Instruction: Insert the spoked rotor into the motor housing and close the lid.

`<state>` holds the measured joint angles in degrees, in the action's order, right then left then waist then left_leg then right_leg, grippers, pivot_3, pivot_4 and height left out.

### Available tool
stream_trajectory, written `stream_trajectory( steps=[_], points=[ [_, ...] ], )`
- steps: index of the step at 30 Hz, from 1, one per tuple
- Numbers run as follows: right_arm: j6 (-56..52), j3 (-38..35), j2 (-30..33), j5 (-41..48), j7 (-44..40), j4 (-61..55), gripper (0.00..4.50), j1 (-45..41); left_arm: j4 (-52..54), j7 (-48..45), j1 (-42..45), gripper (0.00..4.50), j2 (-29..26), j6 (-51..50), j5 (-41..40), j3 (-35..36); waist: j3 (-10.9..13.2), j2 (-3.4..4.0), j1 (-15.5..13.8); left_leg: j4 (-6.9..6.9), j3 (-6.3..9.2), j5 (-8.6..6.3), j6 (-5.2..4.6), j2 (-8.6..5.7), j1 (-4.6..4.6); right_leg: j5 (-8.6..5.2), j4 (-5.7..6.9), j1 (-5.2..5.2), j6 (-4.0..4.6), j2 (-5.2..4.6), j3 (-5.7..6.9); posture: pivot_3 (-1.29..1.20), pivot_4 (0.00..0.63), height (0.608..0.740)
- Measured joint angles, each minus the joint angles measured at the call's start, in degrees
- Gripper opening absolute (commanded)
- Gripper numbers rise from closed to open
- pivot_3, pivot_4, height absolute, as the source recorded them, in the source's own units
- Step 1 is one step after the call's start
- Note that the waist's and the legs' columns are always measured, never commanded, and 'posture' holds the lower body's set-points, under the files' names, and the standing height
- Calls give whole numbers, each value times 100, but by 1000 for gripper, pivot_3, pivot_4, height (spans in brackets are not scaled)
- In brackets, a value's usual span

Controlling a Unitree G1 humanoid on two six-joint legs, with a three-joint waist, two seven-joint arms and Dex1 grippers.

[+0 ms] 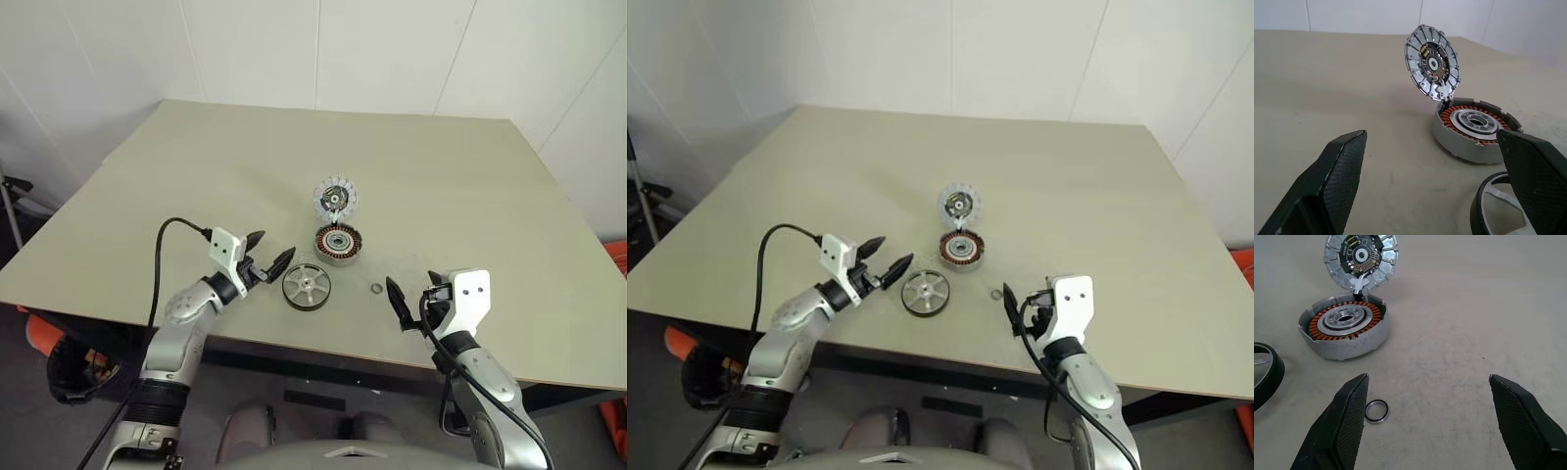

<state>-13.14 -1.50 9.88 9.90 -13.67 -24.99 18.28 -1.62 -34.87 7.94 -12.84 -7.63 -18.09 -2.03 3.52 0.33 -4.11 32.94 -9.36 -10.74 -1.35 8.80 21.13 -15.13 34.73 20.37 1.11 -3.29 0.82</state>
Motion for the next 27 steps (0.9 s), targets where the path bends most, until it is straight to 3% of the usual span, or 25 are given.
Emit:
stream_trajectory(
  steps=[22, 27],
  points=[
    [-240, 180, 249, -226, -63, 118, 4435, -111, -544, -353, -74, 4500, -113, 641, 286, -72, 0, 0, 0, 0, 0, 0, 0, 0, -3, 11, 1, -2, 20, 0, 0, 0, 0, 740],
    [-816, 211, 358, -275, 1, 3, 4435, -197, -556, -300, 13, 4500, -47, 643, 324, -76, 0, 1, 0, 0, 0, 0, 0, 0, -4, 14, 2, -3, 24, 0, 0, 0, 0, 740]
  ],
)
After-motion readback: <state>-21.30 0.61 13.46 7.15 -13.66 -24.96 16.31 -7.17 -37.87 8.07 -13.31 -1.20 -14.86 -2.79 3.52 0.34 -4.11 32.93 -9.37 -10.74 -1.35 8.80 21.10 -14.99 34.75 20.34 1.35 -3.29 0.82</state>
